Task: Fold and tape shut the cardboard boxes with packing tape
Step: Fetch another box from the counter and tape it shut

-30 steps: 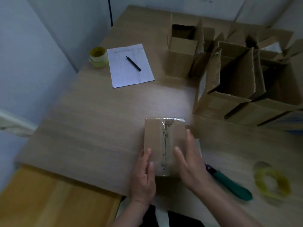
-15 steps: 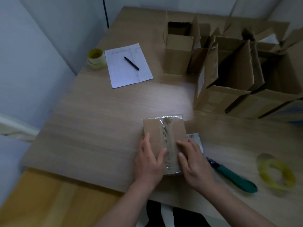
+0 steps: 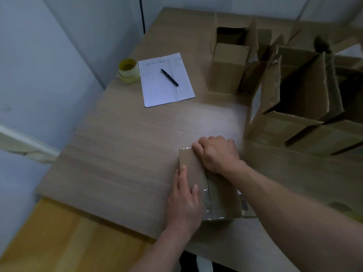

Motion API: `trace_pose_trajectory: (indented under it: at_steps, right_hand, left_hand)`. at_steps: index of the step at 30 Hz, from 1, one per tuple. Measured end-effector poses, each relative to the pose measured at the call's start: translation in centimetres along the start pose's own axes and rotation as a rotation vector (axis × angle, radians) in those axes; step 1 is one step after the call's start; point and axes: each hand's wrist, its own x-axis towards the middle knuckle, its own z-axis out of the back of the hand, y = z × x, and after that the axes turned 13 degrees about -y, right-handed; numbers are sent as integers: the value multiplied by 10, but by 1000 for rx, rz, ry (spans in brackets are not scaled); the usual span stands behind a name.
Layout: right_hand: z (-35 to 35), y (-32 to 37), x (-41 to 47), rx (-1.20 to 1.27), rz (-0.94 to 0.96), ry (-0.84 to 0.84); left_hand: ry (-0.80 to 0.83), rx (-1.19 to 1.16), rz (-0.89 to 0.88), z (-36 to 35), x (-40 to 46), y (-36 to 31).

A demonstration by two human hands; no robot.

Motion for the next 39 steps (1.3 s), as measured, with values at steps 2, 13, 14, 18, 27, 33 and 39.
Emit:
trace_pose_trajectory:
  at_steps: [2,13,14,18,27,33,39]
  right_hand:
    - [0,-7,10,101,-125,-11]
    - [30,-10,-127,932,-674,119]
    - [36,-11,-137,952,-681,184]
    - [48,-6,-165,758,-558,259]
    - [61,6,-146,979,-706,84]
    - [110,17,-96,1653,-857,-163]
    - [99,17,-110,1710,-938,-134]
  left_hand:
    - [-10,-7,0,1,0,-1]
    - [17,-38,107,-5,-1,2]
    - [26,-45,104,-4,0,2]
    - [114,-126,131,2,5,0]
    - [138,-627,484,35,31,-21]
    - [25,-987,430,108,69,-29]
    - [207,-676,413,129,68,-25]
